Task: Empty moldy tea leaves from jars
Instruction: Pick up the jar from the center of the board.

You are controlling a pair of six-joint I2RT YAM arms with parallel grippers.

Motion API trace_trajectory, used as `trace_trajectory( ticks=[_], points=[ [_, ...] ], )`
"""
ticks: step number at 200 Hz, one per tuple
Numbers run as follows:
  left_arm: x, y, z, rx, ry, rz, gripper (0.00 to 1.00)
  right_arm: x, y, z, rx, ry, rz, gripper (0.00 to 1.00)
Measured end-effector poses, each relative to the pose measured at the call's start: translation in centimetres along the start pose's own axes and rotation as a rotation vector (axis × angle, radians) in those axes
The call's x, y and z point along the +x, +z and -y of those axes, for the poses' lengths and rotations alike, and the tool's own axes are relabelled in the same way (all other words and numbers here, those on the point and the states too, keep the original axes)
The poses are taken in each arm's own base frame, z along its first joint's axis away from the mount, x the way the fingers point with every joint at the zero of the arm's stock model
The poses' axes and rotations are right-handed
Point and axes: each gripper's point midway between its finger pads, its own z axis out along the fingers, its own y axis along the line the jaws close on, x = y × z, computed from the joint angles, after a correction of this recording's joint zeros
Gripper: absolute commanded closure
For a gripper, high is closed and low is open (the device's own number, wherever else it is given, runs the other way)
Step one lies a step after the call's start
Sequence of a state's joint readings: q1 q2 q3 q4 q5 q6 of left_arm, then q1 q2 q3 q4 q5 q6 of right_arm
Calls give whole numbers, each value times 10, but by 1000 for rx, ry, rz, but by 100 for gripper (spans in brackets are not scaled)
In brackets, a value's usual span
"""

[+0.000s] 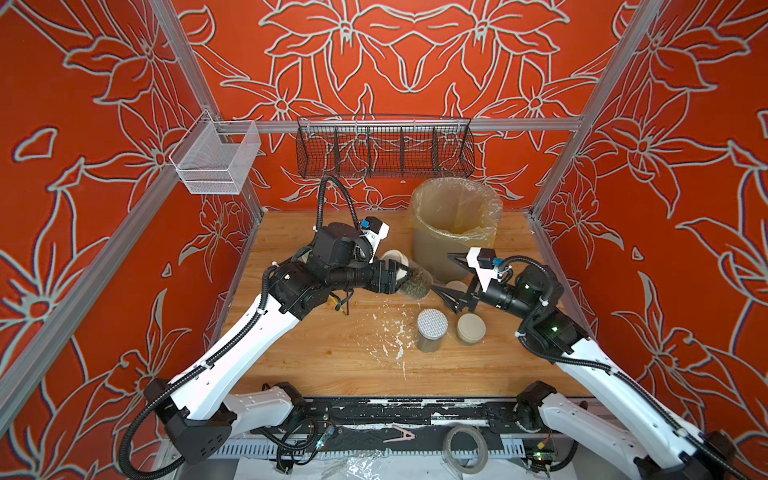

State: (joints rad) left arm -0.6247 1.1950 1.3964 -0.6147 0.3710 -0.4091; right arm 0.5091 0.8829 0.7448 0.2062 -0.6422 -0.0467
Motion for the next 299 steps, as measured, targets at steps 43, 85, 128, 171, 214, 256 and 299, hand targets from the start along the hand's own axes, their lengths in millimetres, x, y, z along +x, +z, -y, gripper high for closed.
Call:
trace_trajectory(
  ticks=[43,85,128,171,214,256,299],
  points=[
    [-3,0,7,44,1,5,44,9,16,-19,-148,-19,-3,2],
    [-4,-1,10,64,-3,7,45,18,28,-25,-194,-34,-16,2],
    [-6,-1,12,81,-6,8,46,22,42,-25,-222,-42,-27,7],
    [-7,-2,13,93,-11,8,46,22,45,-28,-241,-54,-27,22],
    [-8,-1,11,100,-16,8,46,21,46,-25,-223,-68,-27,43],
    [-14,3,9,98,-31,9,35,19,48,-21,-171,-84,-28,61],
    [-24,10,9,101,-90,16,3,25,47,-9,-61,-158,-34,69]
  ],
)
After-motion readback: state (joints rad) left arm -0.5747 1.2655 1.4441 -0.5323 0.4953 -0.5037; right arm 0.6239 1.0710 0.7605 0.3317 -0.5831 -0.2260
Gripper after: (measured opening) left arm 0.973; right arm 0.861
